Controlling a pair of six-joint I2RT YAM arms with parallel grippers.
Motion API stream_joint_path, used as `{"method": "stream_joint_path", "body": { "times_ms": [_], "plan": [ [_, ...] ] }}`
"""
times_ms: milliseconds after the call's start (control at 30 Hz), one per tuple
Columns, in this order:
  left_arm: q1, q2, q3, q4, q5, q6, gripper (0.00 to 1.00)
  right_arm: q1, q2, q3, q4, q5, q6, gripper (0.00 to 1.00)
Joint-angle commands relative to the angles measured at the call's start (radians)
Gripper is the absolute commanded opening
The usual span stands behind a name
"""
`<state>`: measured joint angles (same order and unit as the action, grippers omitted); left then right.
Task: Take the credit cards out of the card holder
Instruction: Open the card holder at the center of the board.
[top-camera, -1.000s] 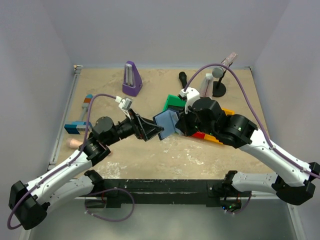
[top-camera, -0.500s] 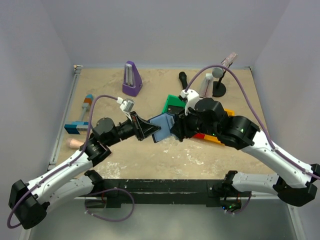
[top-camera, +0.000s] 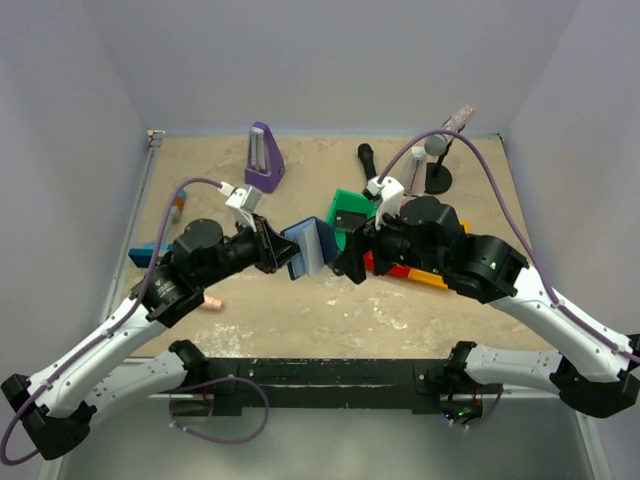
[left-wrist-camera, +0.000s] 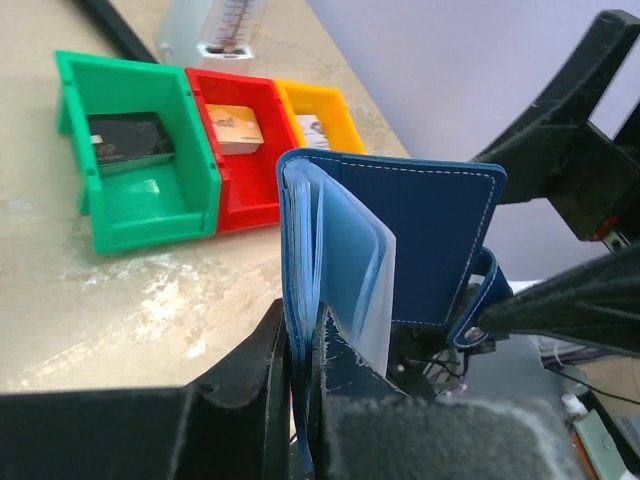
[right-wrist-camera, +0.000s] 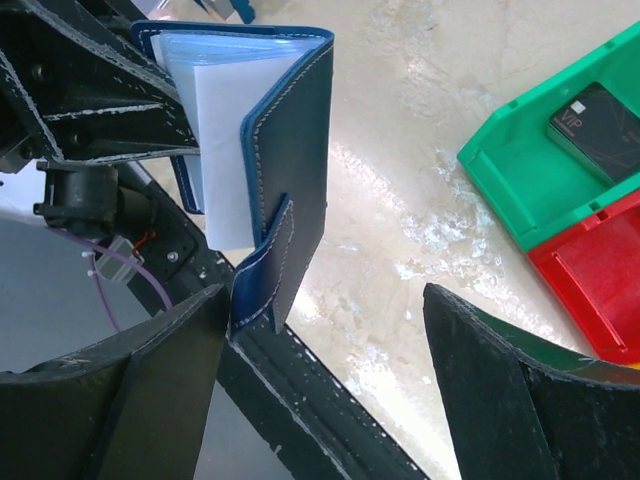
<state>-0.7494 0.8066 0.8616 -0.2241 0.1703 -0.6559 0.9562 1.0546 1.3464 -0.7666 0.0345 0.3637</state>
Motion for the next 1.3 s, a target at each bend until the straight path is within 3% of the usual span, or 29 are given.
{"method": "stream_joint_path", "body": {
  "times_ms": [0, 100, 200, 400, 500, 567, 667, 833, 1033, 1267],
  "plan": [
    [-0.047, 0.071, 0.179, -0.267, -0.238, 0.025, 0.0, -0.002, -0.002, 0.045, 0.082, -0.025, 0.0, 0.86],
    [-0.161, 0.222, 0.434, -0.615, -0.545, 0.036, 0.0, -0.002, 0.004, 0.036, 0.098, 0.022, 0.006, 0.87],
    [-0.244, 0.363, 0.614, -0.834, -0.78, 0.042, 0.0, -0.013, -0.002, 0.005, 0.11, 0.045, 0.021, 0.88],
    [-0.249, 0.453, 0.726, -0.968, -0.836, 0.073, 0.0, -0.023, -0.021, -0.038, 0.109, 0.061, 0.034, 0.88],
    [-0.264, 0.564, 0.832, -1.14, -0.936, 0.055, 0.0, -0.033, -0.031, -0.056, 0.098, 0.071, 0.034, 0.88],
    [-0.268, 0.553, 0.844, -1.115, -0.857, 0.076, 0.0, -0.042, -0.044, -0.078, 0.116, 0.051, 0.037, 0.88],
    [-0.266, 0.435, 0.734, -0.899, -0.737, 0.113, 0.0, -0.071, -0.062, -0.113, 0.153, -0.031, 0.058, 0.89],
    [-0.266, 0.479, 0.794, -0.968, -0.691, 0.088, 0.0, -0.116, -0.081, -0.165, 0.256, -0.169, 0.127, 0.98],
    [-0.268, 0.46, 0.781, -0.922, -0.614, 0.065, 0.0, -0.117, -0.053, -0.202, 0.404, -0.28, 0.214, 0.99],
    [-0.272, 0.456, 0.78, -0.908, -0.578, 0.055, 0.0, -0.117, 0.048, -0.115, 0.328, -0.205, 0.215, 0.99]
  ]
}}
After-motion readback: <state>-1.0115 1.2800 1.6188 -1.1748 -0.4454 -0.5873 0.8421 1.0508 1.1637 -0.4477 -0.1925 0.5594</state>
